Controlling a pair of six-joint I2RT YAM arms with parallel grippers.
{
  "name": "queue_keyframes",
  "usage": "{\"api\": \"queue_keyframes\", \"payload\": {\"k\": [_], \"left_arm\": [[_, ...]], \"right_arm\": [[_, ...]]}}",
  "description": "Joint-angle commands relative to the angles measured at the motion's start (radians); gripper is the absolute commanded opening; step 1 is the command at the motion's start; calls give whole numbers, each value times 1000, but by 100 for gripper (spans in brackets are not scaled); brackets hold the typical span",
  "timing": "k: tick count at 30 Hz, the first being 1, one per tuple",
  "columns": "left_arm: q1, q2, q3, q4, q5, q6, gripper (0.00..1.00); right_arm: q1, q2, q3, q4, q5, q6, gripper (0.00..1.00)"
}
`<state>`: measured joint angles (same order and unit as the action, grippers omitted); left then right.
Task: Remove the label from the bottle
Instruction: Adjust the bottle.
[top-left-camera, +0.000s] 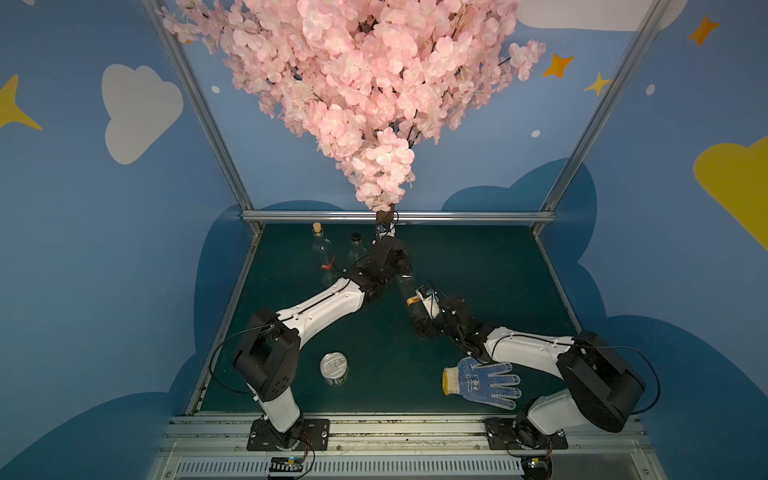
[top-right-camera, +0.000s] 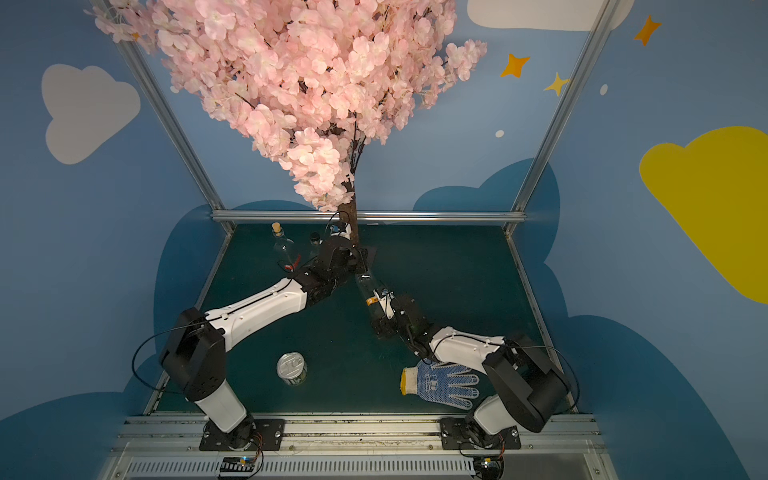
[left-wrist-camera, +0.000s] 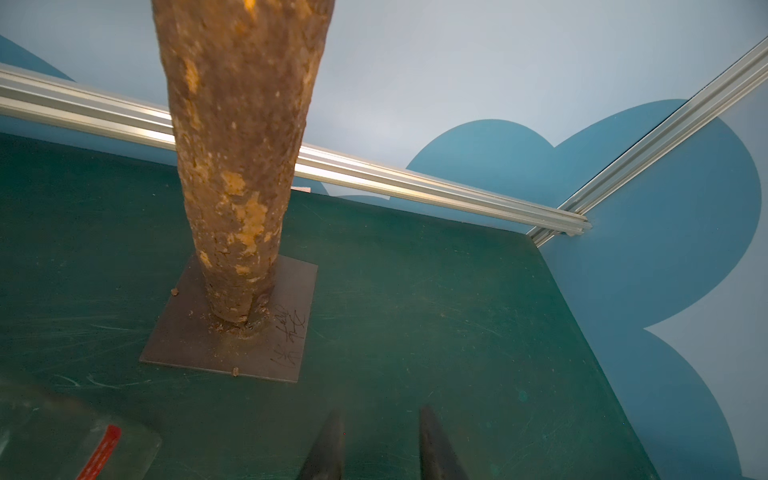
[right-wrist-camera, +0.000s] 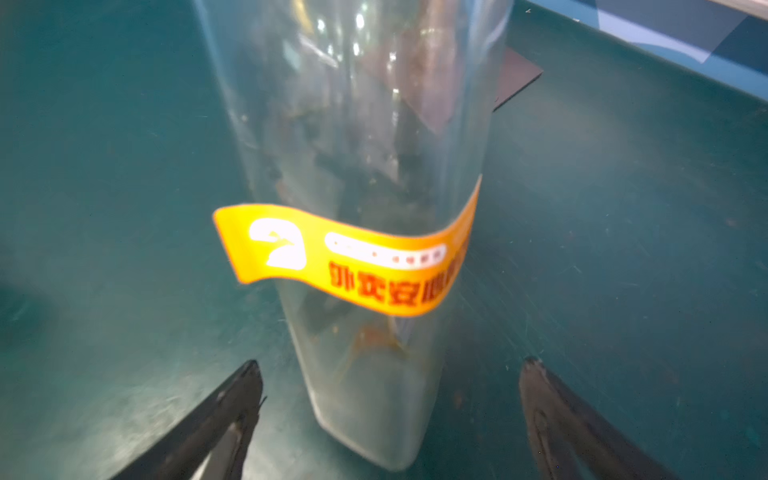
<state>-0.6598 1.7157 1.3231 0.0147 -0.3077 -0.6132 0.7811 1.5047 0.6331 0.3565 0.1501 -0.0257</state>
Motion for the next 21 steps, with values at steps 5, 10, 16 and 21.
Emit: {"api": "queue_keyframes", "payload": {"k": [5, 10, 16, 21], "left_arm": [[14, 22, 32, -4, 48, -64, 2], [21, 21, 23, 3, 58, -79, 2], [29, 17, 4, 24, 65, -93, 2], [36, 13, -5, 46, 76, -98, 2]], "right_arm": [[7, 85, 71, 115, 93, -52, 95], [8, 125, 96, 134, 102, -58, 85], [9, 126, 98, 130, 79, -66, 66], [9, 119, 89, 139, 70, -72, 52]]}}
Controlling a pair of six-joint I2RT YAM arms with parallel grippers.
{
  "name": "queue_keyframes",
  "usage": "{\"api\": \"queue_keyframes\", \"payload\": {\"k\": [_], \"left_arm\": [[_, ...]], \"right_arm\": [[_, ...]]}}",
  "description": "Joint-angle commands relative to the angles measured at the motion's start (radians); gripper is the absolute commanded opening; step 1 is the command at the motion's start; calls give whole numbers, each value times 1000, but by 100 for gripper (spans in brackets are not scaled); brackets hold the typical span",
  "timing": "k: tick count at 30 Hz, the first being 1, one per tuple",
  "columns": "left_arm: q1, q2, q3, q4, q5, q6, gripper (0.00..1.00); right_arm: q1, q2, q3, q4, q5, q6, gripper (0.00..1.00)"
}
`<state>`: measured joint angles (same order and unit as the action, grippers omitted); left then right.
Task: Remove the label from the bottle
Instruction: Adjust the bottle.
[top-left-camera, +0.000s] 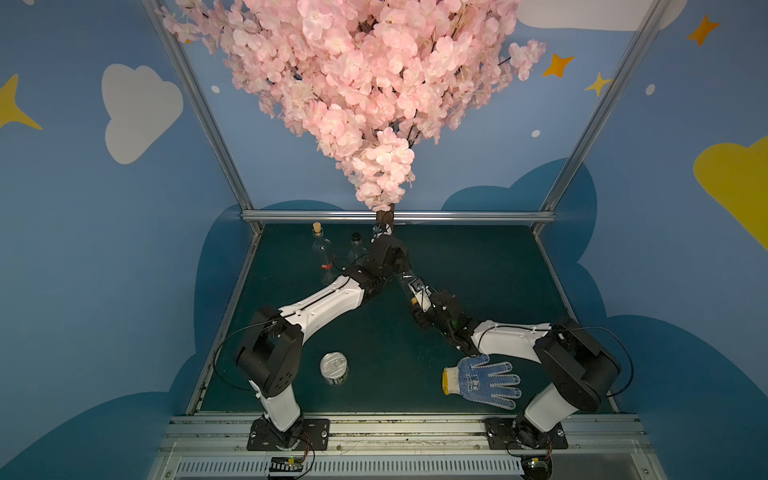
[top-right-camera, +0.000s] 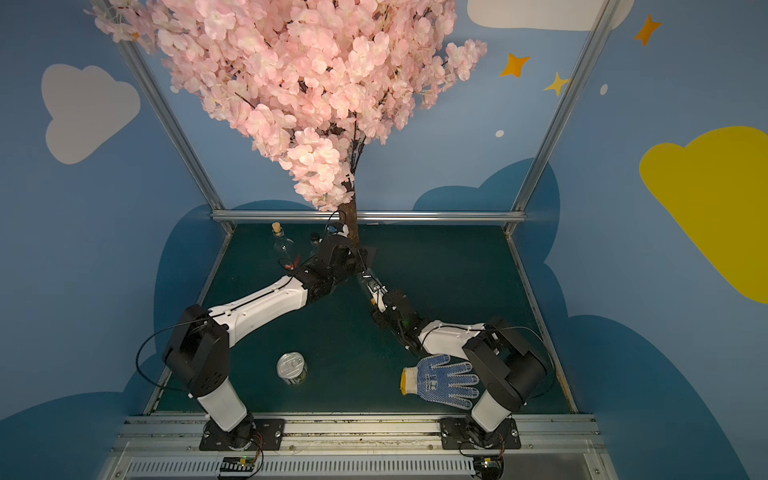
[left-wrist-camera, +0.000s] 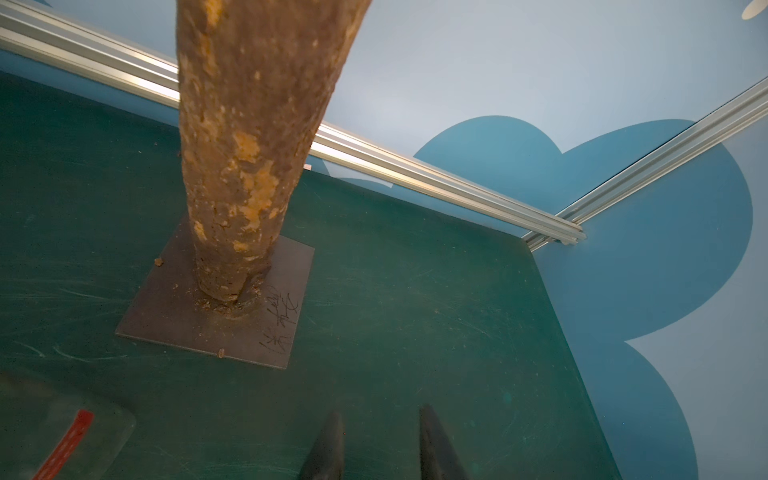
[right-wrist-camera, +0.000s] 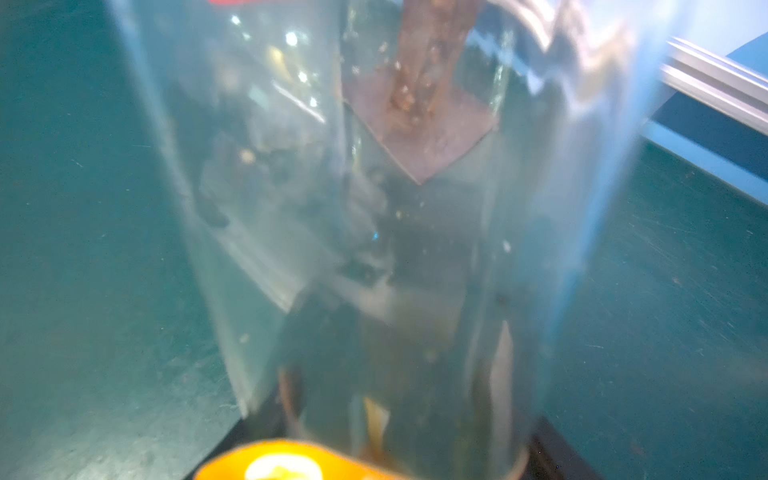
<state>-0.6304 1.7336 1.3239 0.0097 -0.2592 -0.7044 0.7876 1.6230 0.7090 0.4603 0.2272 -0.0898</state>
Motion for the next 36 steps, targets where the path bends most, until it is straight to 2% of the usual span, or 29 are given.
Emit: {"api": "queue_keyframes", "payload": {"k": [1, 4, 7, 9, 12, 17, 22, 27, 34, 35, 36], "left_arm": [[8, -8, -9, 59, 30, -9, 2], [13, -19, -21, 94, 51, -6, 2], [12, -28, -32, 126, 75, 18, 2], [14, -40, -64, 179, 98, 30, 9], [15, -55, -113, 256, 135, 45, 29], [19, -66, -174, 356, 214, 64, 43], [28, -59, -226, 465, 314, 48, 52], [29, -62, -256, 509, 367, 49, 51], [29, -79, -267, 531, 381, 72, 39], [29, -81, -269, 536, 380, 72, 35], [29, -83, -271, 539, 382, 73, 27]], "right_arm": [[2, 0, 15, 30, -13, -9, 48], [2, -4, 21, 12, -24, -13, 34], [-1, -13, 28, -15, -32, -4, 14], [-7, -21, 35, -38, -53, 7, 0], [-20, -39, 45, -70, -88, 24, 0], [-45, -83, 25, -65, -173, 36, 0], [-65, -128, 19, -89, -263, 44, 0], [-76, -150, 17, -103, -290, 43, 0], [-74, -141, 21, -109, -293, 42, 0], [-74, -139, 21, -109, -291, 45, 0], [-75, -139, 21, -109, -289, 46, 0]]}}
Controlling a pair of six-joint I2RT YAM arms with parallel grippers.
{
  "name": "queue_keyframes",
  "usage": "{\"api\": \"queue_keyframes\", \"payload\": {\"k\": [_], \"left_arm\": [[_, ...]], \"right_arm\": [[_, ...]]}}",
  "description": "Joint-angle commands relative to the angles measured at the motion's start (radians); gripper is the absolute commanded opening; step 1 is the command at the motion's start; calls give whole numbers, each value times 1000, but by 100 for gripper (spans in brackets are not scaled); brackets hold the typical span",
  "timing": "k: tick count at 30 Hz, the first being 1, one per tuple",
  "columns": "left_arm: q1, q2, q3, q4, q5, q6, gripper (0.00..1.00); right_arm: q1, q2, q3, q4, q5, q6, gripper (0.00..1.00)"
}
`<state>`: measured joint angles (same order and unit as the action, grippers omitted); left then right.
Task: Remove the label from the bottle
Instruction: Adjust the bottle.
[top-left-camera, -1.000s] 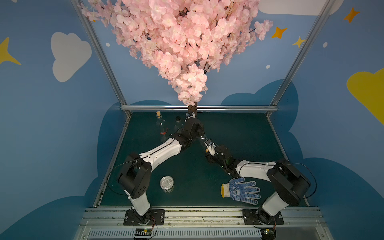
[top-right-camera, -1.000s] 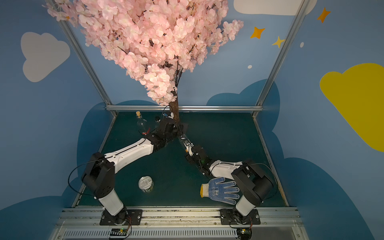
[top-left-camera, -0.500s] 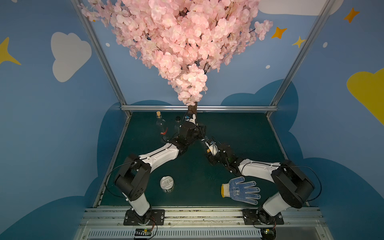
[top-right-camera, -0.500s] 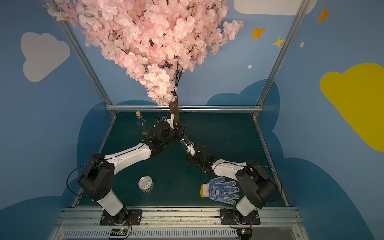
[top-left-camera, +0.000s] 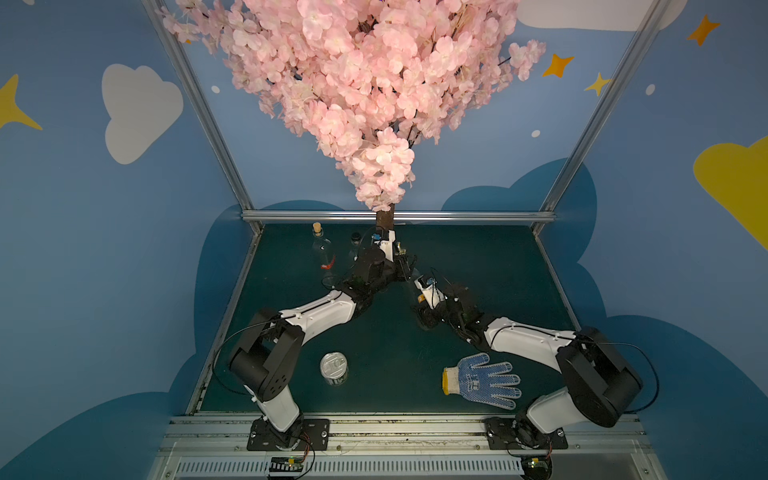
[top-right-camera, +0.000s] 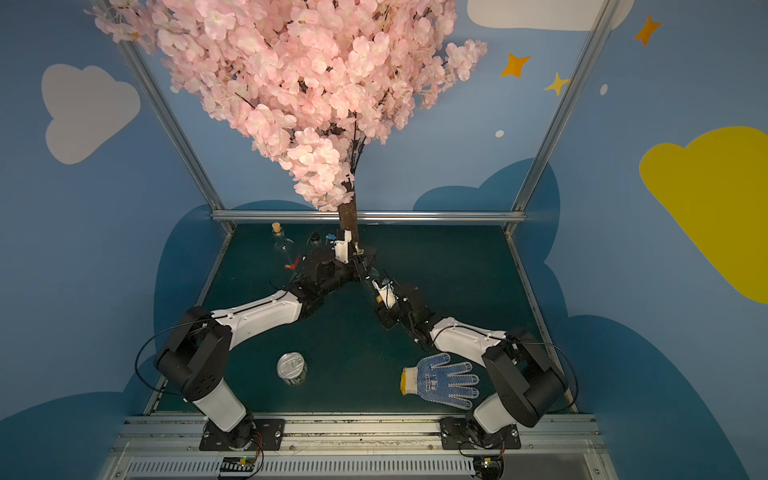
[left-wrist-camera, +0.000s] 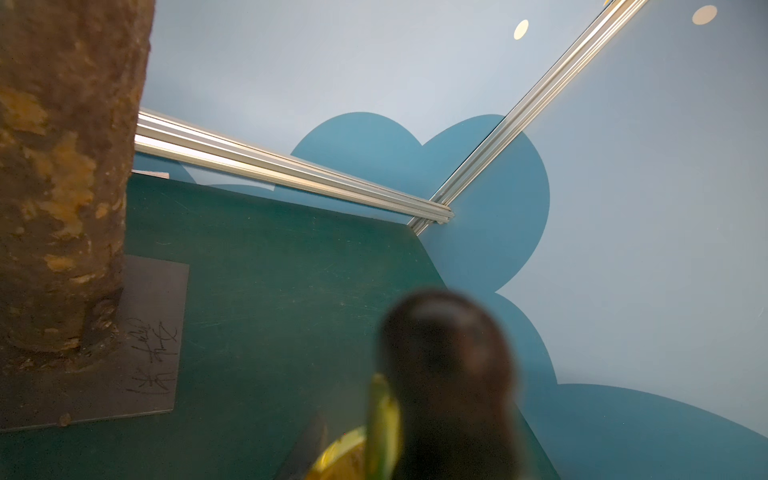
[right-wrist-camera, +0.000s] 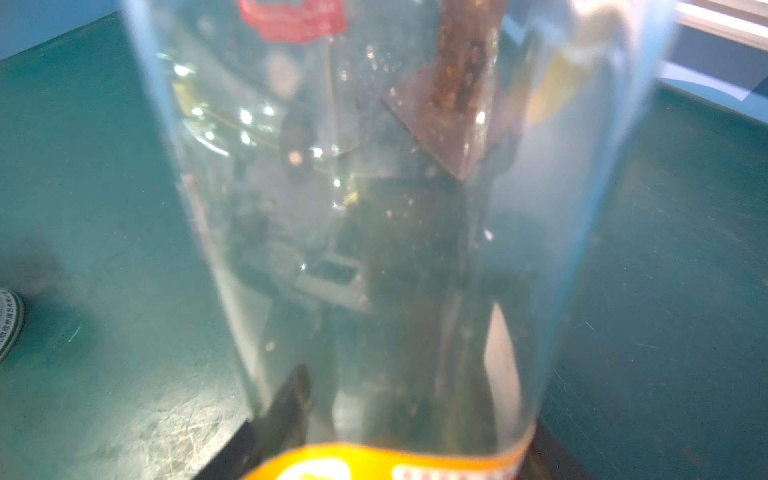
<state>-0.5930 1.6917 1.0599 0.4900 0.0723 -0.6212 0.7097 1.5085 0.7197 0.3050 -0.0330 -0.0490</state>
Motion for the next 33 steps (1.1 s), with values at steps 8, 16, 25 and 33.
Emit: {"api": "queue_keyframes", "payload": {"k": [8, 16, 25, 33], "left_arm": [[-11, -41, -10, 75, 57, 1, 2], [-16, -63, -41, 71, 75, 78, 2], [-12, -72, -51, 35, 71, 143, 2], [-5, -64, -45, 13, 87, 173, 2]], "right_arm": [[16, -18, 20, 31, -8, 4, 0], [11, -15, 57, -56, -2, 18, 44], [10, -87, 70, -223, 23, 38, 67], [10, -263, 47, -393, 112, 114, 86]]}}
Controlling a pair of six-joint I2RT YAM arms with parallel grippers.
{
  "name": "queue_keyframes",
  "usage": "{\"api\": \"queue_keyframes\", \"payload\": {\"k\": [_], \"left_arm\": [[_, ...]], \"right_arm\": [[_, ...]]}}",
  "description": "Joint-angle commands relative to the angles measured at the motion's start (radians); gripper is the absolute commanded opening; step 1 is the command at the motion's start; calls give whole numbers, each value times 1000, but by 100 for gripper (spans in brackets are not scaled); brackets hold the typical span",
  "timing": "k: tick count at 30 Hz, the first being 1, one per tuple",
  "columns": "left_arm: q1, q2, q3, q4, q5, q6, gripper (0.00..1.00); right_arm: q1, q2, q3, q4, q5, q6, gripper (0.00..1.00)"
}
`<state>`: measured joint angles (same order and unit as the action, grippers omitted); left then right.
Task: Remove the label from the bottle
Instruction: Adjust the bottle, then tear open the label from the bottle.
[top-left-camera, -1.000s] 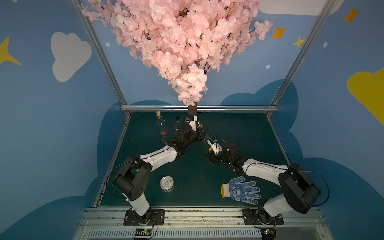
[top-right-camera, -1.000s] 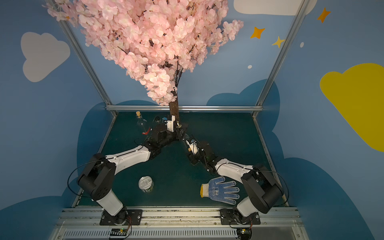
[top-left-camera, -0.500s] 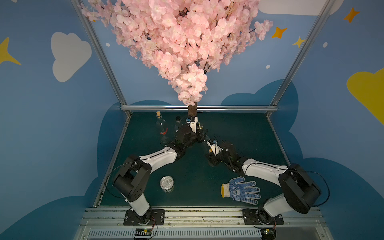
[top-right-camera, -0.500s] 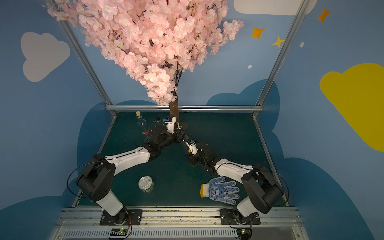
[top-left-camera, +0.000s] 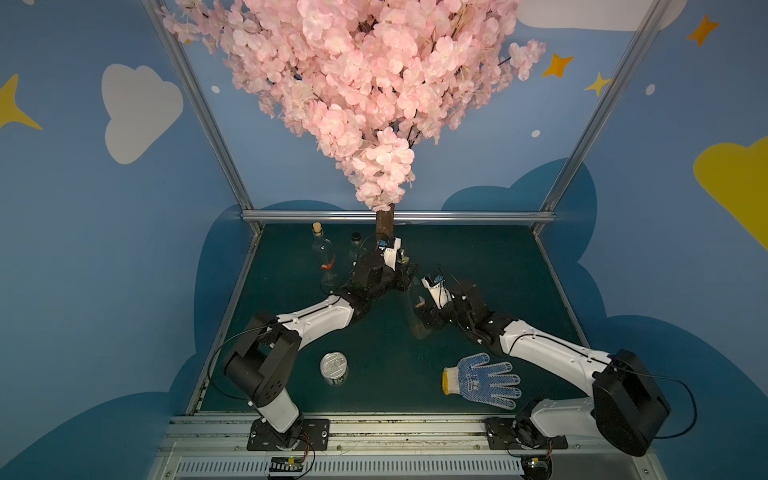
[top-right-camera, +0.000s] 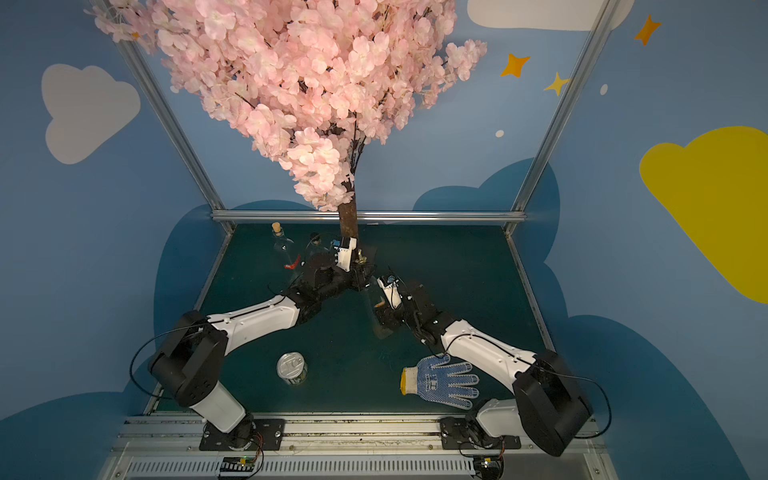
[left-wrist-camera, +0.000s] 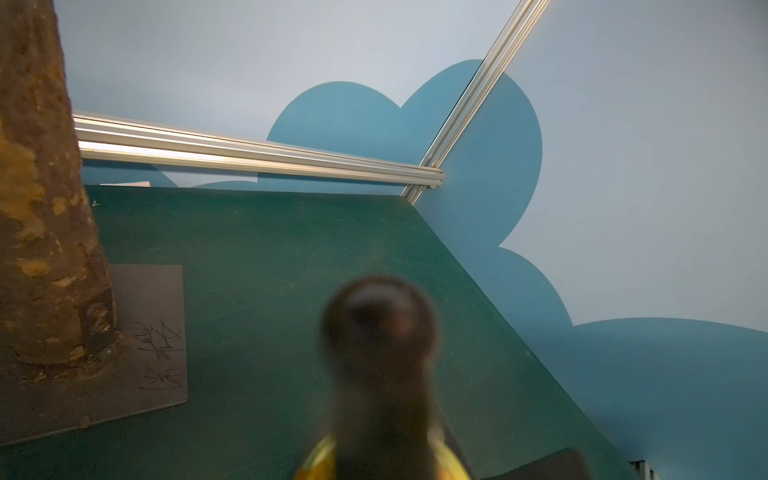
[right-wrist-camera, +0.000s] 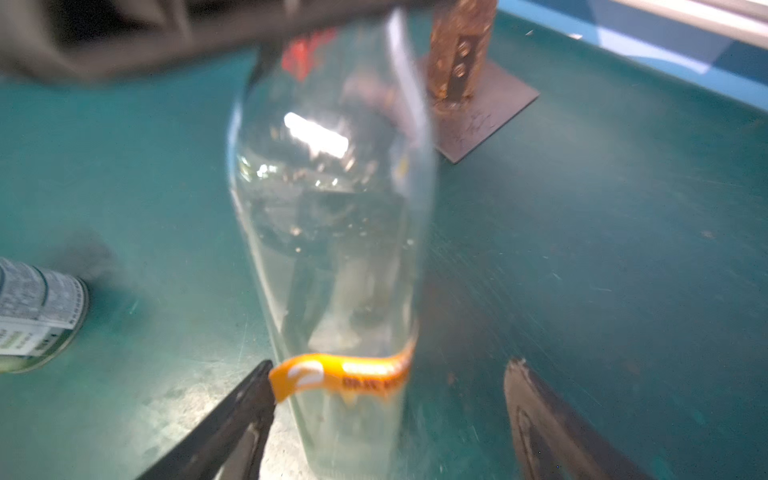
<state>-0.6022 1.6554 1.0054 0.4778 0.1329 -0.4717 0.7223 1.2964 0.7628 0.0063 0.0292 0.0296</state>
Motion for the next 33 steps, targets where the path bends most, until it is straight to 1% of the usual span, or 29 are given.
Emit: {"api": "queue_keyframes", "payload": {"k": [1, 5, 8, 10, 12, 13, 15, 16, 18, 22, 23, 26, 27, 28, 30, 33], "left_arm": [[4, -26, 13, 23, 30, 27, 2], [4, -22, 21, 11, 40, 42, 2], [6, -21, 32, -15, 46, 44, 2], [8, -20, 35, -18, 54, 37, 2], [9, -17, 39, -25, 54, 40, 2], [9, -18, 41, -30, 56, 41, 2], [9, -20, 41, -35, 57, 44, 2], [9, -21, 42, -38, 56, 44, 2], [9, -26, 39, -41, 53, 46, 2], [9, -30, 36, -44, 47, 42, 2], [9, -31, 36, -47, 43, 40, 2], [9, -35, 36, -56, 30, 28, 2], [9, -35, 38, -64, 27, 23, 2], [8, -34, 42, -70, 24, 21, 2], [9, -34, 46, -82, 19, 15, 2], [8, -30, 54, -99, 15, 6, 2]], "right_arm": [[-2, -73, 4, -116, 69, 46, 86], [-3, -150, 1, -167, 160, 102, 84], [-9, -196, -9, -167, 193, 134, 83], [-13, -218, -39, -132, 233, 187, 81], [-20, -222, -78, -48, 241, 209, 80], [-21, -221, -84, -34, 238, 221, 84], [-24, -215, -84, -48, 250, 241, 95], [-25, -214, -81, -59, 243, 237, 97], [-26, -213, -81, -53, 210, 205, 97], [-27, -205, -74, -55, 188, 178, 97], [-27, -201, -69, -59, 179, 173, 95], [-27, -185, -46, -97, 149, 166, 83], [-27, -179, -36, -111, 145, 176, 78], [-27, -173, -27, -126, 135, 181, 69], [-26, -165, -11, -148, 112, 190, 58], [-27, -159, 8, -179, 63, 193, 46]]}}
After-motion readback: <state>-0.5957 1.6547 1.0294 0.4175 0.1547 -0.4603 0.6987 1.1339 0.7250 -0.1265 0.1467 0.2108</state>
